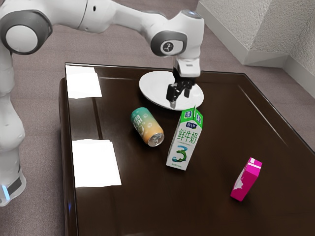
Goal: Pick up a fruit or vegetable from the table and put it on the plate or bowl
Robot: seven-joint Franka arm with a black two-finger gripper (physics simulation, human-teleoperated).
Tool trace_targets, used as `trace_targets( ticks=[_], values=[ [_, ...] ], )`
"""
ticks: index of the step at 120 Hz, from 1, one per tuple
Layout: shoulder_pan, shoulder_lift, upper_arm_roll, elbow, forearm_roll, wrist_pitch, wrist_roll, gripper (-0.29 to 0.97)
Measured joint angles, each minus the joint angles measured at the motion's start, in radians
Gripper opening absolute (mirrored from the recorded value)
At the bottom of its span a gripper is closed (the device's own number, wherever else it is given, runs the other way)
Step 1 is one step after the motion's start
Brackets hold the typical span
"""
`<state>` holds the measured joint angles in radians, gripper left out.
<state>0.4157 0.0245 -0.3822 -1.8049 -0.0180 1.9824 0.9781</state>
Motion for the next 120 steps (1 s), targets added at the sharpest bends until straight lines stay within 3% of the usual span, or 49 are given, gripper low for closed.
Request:
trace_targets(
  ticks=[42,77,120],
  values=[
    [0.092,0.088,-0.066,0.010,-0.069,0.011,0.121,0.68],
    [0.121,0.222,-0.115,0.120,-0.052,0.027,0.163,0.68],
    [0.106,0.332,-0.136,0.133,-0.043,0.081,0.170,0.68]
  ],
)
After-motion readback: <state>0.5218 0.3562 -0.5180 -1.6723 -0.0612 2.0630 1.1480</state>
